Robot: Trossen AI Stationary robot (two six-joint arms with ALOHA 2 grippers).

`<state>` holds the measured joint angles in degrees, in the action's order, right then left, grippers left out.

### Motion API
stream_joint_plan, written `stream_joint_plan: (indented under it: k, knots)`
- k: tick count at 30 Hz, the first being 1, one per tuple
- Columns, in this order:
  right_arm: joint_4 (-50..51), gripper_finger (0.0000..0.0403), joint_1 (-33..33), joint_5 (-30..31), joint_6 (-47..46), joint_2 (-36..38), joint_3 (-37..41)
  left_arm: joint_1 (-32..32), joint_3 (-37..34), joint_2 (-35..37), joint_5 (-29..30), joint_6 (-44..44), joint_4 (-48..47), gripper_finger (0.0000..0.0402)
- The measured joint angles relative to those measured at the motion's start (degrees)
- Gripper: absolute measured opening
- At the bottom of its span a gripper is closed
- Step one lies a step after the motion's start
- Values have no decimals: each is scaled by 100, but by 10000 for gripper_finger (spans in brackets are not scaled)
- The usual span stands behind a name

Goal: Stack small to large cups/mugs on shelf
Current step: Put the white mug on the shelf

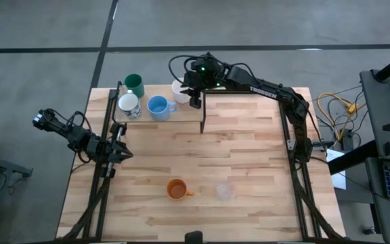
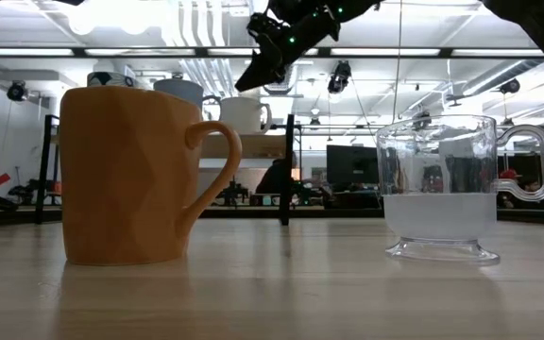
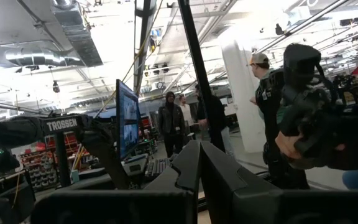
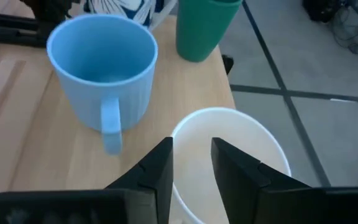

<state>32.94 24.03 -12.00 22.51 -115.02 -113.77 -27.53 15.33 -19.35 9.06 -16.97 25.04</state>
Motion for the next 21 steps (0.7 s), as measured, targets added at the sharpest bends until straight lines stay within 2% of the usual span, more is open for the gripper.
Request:
stream_joint_plan:
  k: [6, 11, 18, 21]
  knots:
    - [170, 90, -186, 23, 195, 327, 106, 0, 0, 0, 0, 0, 1, 0]
    - [22, 63, -481, 51, 311, 825, 660, -2, 0, 2, 0, 0, 37, 0]
    - [-953, 32, -899, 48, 325, 1903, 2259, -2, 2, -81, 58, 2, 202, 0]
    - [-1326, 28, -1053, 51, 304, 2420, 2982, -2, 2, -217, 416, 4, 363, 0]
